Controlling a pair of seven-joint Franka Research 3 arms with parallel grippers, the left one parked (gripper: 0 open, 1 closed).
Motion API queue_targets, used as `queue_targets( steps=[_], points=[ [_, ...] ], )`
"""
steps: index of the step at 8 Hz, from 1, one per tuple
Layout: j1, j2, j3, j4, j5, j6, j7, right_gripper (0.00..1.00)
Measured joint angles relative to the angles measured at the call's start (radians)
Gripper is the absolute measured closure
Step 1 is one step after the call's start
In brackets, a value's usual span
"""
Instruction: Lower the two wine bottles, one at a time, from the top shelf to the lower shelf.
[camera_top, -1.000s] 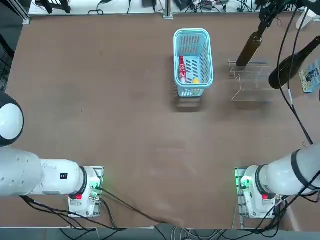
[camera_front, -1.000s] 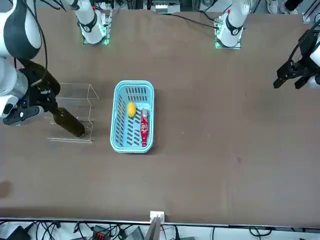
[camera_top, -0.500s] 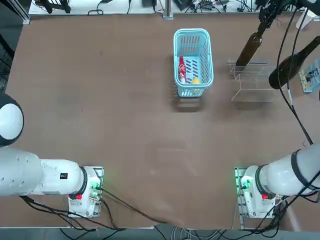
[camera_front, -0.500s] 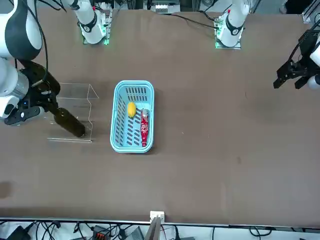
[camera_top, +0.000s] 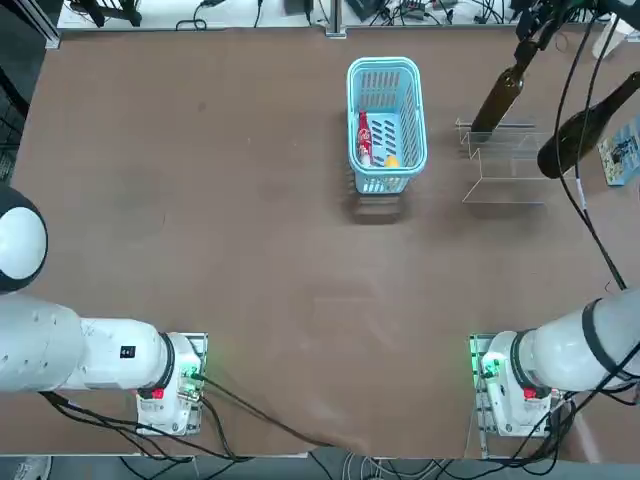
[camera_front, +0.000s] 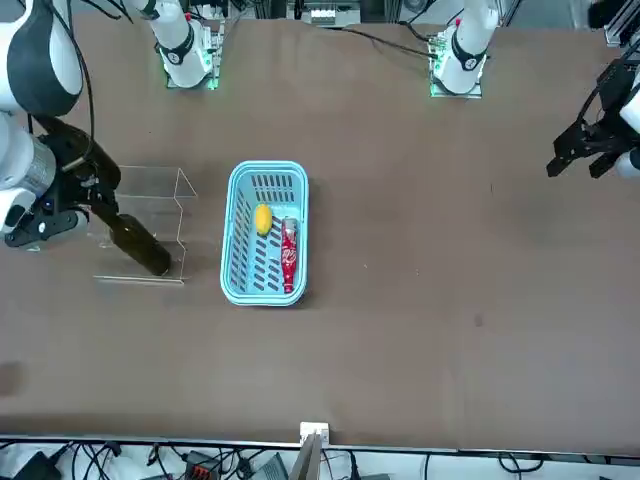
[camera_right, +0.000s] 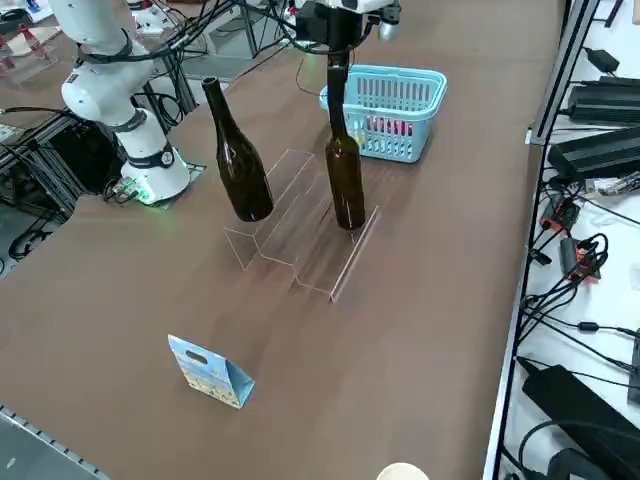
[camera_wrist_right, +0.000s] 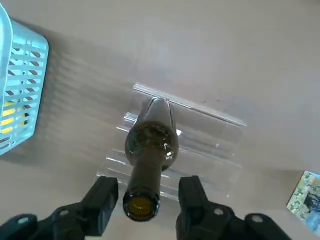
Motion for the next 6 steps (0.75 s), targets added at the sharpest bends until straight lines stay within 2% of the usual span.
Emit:
queue_targets(
  steps=[1,2,5,6],
  points=[
    [0.000,-0.003,0.000,0.020,0.000,0.000,0.000,0.06],
    [0.001,-0.014,0.000,0.051,0.000,-0.005,-0.001,0.00],
    [0.001,-0.102,-0.004,0.095,-0.006,-0.129,-0.014,0.00],
    [0.001,-0.132,-0.020,0.094,-0.008,-0.180,-0.016,0.00]
  ],
)
